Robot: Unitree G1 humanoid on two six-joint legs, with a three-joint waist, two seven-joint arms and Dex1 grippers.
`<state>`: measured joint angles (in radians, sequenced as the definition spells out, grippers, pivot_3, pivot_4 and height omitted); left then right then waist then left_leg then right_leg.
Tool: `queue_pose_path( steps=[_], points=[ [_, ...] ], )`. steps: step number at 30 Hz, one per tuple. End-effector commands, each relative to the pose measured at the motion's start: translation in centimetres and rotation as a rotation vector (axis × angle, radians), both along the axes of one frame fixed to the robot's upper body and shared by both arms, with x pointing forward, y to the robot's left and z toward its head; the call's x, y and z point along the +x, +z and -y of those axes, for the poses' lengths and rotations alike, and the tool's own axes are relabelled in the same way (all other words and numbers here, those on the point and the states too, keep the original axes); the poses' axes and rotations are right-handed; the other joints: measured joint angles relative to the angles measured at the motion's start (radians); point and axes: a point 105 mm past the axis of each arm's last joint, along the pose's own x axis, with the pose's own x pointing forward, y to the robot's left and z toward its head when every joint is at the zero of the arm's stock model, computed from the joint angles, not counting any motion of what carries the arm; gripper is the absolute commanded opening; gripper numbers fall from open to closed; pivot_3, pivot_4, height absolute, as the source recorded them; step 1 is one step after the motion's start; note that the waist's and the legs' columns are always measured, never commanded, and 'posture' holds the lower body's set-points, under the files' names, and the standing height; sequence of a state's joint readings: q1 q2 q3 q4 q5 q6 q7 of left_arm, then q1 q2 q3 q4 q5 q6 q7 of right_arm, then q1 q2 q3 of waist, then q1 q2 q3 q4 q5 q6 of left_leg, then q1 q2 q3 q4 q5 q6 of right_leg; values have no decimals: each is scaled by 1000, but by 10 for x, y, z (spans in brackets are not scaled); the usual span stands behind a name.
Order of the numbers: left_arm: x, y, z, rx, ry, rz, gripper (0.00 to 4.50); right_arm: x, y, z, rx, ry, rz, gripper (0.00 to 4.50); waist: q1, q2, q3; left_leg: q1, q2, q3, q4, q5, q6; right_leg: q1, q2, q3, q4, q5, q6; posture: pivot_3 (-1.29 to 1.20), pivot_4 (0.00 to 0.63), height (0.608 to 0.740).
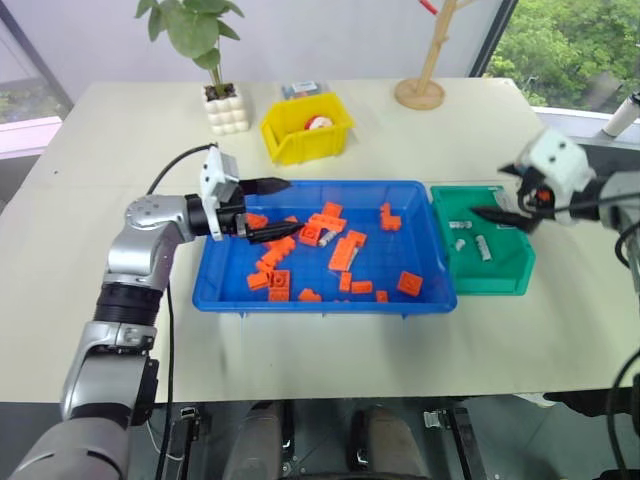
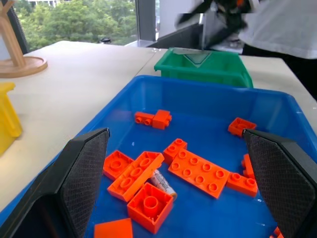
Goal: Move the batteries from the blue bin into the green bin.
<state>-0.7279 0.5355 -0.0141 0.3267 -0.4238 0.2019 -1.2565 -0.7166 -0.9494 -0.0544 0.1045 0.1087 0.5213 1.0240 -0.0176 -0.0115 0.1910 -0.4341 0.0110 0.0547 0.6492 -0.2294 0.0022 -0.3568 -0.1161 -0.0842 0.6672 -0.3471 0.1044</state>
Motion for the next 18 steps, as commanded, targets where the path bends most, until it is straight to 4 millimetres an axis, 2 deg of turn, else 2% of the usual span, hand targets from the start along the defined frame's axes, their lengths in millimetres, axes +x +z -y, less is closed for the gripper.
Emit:
queue_pose_path(
  steps=[1,4,8,18],
  points=[
    [-7,12,-11,5,10,45,4500,0,23,-40,118,137,51,4443,4,0,0,0,0,-1,0,0,0,0,1,0,0,0,0,0,150,739],
    [-17,10,-21,33,4,16,4500,-2,22,-81,215,281,7,4443,4,0,0,0,0,-1,0,0,0,0,0,0,0,0,0,0,150,739],
    [-31,11,-33,64,19,-10,4500,-9,5,-118,261,428,-89,4443,8,0,0,0,0,-1,0,0,0,0,0,0,0,0,0,0,150,739],
    [-55,10,-51,60,124,-33,4500,-28,-41,-156,232,662,-312,4443,5,0,0,-1,-1,-3,1,0,0,0,-1,0,1,0,0,0,150,739]
  ],
)
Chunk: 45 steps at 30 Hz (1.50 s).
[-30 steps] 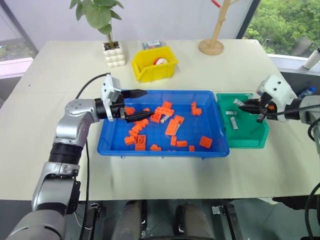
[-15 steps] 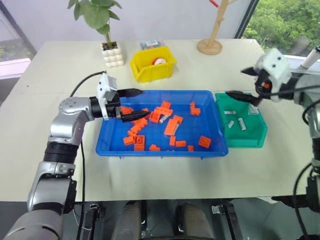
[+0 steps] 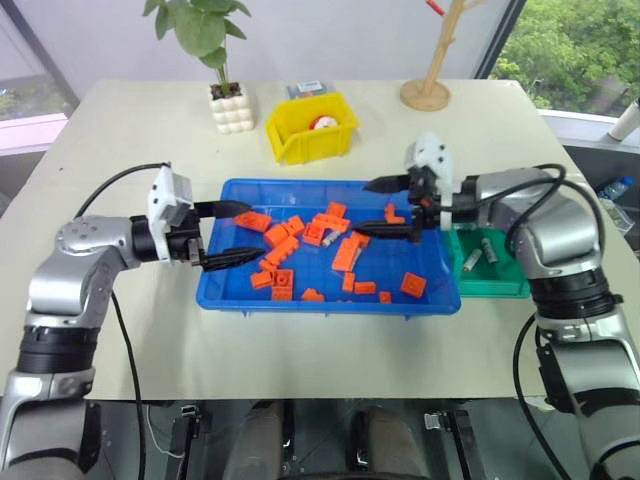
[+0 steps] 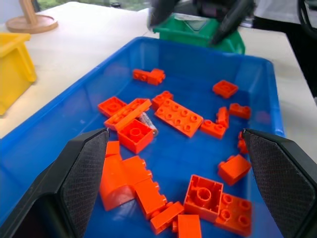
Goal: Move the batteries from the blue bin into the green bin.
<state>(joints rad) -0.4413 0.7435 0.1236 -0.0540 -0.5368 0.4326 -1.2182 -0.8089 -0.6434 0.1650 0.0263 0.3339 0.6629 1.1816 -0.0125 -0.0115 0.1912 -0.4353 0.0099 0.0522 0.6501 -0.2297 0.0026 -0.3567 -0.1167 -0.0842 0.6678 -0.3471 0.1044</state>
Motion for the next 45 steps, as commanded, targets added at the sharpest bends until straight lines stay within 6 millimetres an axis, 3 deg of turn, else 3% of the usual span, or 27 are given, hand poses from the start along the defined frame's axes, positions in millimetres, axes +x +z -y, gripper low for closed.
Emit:
queue_pose_path(
  steps=[1,6,13,27,30,36,45],
  points=[
    [-7,14,-5,-23,35,48,4500,-7,-3,-12,-15,112,-6,4443,-1,0,0,0,0,0,0,0,0,0,0,0,0,0,0,0,150,739],
    [-12,12,-6,-33,73,49,4500,4,-19,-27,-47,143,-4,4443,-2,0,0,0,1,0,0,0,0,0,1,0,0,0,0,0,150,739],
    [-16,9,-7,-49,116,54,4500,48,-30,-38,15,-35,-10,4443,0,0,0,0,0,0,0,0,0,-1,0,0,1,0,0,0,150,739],
    [-17,13,-5,-86,143,71,4500,76,-48,-36,-83,-178,52,4443,-5,0,0,0,0,0,0,0,0,-1,0,0,1,0,0,0,150,739],
    [-17,13,-4,-89,144,72,4500,77,-49,-37,-83,-175,56,3675,-5,0,0,0,0,0,0,0,0,-1,0,0,1,0,0,0,150,739],
    [-16,14,-4,-92,154,79,4500,75,-46,-39,-78,-162,53,839,-5,0,0,0,0,0,0,0,0,-1,0,0,1,0,0,0,150,739],
    [-14,15,-4,-99,169,91,4500,76,-34,-44,-52,-153,87,839,-5,0,0,0,0,0,0,0,0,-1,1,0,1,0,0,0,150,739]
  ],
)
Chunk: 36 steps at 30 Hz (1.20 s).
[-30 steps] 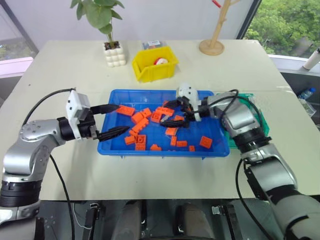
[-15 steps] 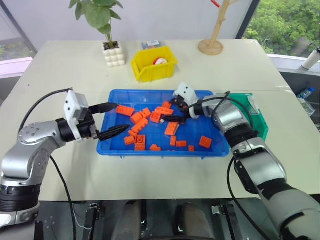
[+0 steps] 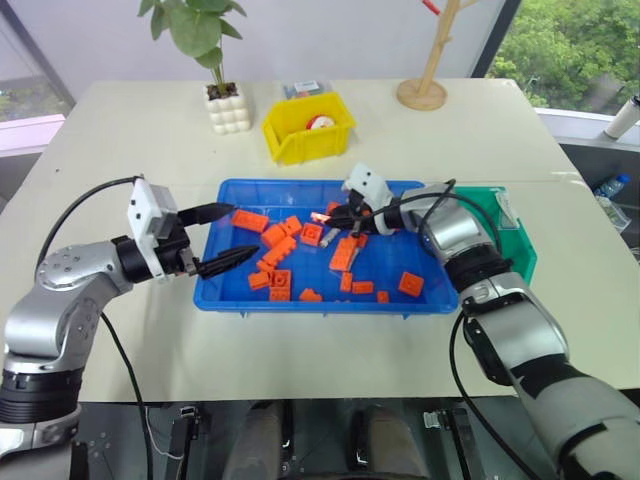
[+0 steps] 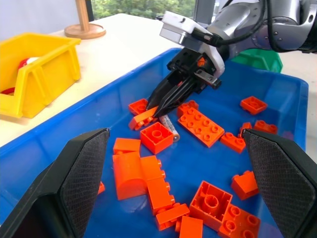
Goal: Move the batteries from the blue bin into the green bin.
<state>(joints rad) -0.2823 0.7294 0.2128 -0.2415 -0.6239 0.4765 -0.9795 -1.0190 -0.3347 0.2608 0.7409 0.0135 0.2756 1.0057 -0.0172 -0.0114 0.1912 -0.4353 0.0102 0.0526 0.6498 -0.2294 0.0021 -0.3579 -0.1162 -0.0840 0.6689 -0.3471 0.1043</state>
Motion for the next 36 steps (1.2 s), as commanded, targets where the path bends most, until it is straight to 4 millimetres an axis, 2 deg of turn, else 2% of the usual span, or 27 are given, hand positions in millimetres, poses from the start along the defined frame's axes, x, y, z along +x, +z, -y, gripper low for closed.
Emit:
queue_pose_path(
  steps=[1,4,8,12,20,23,28,36],
  points=[
    [-3,13,3,-9,-13,60,4500,1,31,-11,67,35,80,839,0,0,0,0,0,0,0,0,0,0,0,0,0,0,0,0,150,739],
    [-3,13,3,-10,-9,61,4500,-6,44,-23,102,82,88,839,-1,0,0,0,0,0,0,0,0,0,0,0,0,0,0,0,150,739],
    [-2,13,3,-13,-8,64,4500,-10,43,-29,91,106,90,839,-1,0,0,0,0,0,0,0,0,0,0,0,0,0,0,0,150,739],
    [-2,14,3,-16,-5,68,4500,-10,33,-26,62,102,81,839,3,0,0,0,0,0,0,0,0,0,0,0,0,0,0,0,150,739],
    [-3,13,2,-16,3,63,4500,-12,33,-19,27,111,97,839,0,0,0,0,0,0,0,0,0,0,0,0,0,0,0,0,150,739],
    [-3,14,2,-19,2,64,4500,-10,30,-15,12,98,94,1653,0,0,0,0,0,0,0,0,0,0,0,0,0,0,0,0,150,739],
    [-2,14,2,-20,1,64,4500,-12,28,-13,-5,98,99,4238,0,0,0,0,0,0,0,0,0,0,0,0,0,0,0,0,150,739],
    [-1,15,2,-25,6,69,4500,-2,9,-1,-71,39,97,4238,1,0,0,0,0,0,0,0,0,0,0,0,0,0,0,0,150,739]
  ],
)
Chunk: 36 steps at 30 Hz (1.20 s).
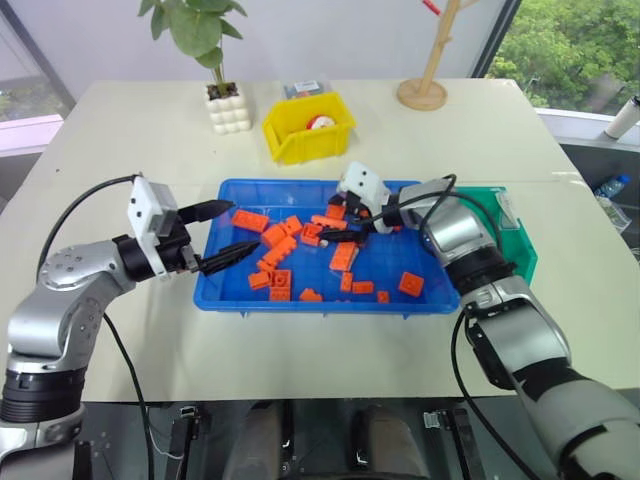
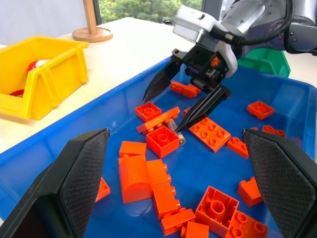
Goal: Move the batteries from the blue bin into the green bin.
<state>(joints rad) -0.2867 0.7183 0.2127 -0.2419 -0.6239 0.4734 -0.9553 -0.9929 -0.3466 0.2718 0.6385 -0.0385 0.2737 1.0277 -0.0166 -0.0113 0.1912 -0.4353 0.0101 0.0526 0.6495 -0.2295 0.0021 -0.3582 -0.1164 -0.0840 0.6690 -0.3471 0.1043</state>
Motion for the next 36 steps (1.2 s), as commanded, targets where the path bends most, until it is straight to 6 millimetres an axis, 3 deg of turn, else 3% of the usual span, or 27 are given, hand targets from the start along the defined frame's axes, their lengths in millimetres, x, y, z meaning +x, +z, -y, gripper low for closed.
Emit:
queue_pose_path(
  steps=[1,3,10,17,23,28,34,36],
  points=[
    [-3,14,2,-11,-11,62,4500,5,1,3,-25,-13,36,4010,0,0,0,0,0,0,0,0,0,0,0,0,0,0,0,0,150,739],
    [-4,14,1,-12,-8,64,4500,6,-2,5,-39,-18,38,3428,-1,0,0,0,0,0,0,0,0,0,0,0,0,0,0,0,150,739],
    [-4,15,0,-14,4,69,4500,6,-2,0,-27,-3,32,40,-1,0,0,0,0,0,0,0,0,0,0,0,0,0,0,0,150,739],
    [-4,15,0,-13,10,70,4500,7,19,-5,14,13,86,17,-1,0,0,0,0,0,0,0,0,0,0,0,0,0,0,0,150,739],
    [-4,15,-1,-11,7,66,4500,-17,61,-37,173,159,122,17,-3,0,0,0,0,0,0,0,0,0,0,0,0,0,0,0,150,739],
    [-8,20,-4,-13,-12,58,4500,-48,53,-59,204,274,61,17,0,0,0,0,1,0,0,0,0,0,0,0,0,0,0,0,150,739],
    [-16,28,-12,18,-21,44,4500,-71,32,-62,183,318,-22,17,4,0,0,0,0,0,0,0,0,0,0,0,0,0,0,0,150,739],
    [-16,30,-14,20,-16,47,4500,-75,29,-63,179,324,-37,1053,2,0,0,0,0,-1,0,0,0,0,0,0,0,0,0,0,150,739]
  ],
)
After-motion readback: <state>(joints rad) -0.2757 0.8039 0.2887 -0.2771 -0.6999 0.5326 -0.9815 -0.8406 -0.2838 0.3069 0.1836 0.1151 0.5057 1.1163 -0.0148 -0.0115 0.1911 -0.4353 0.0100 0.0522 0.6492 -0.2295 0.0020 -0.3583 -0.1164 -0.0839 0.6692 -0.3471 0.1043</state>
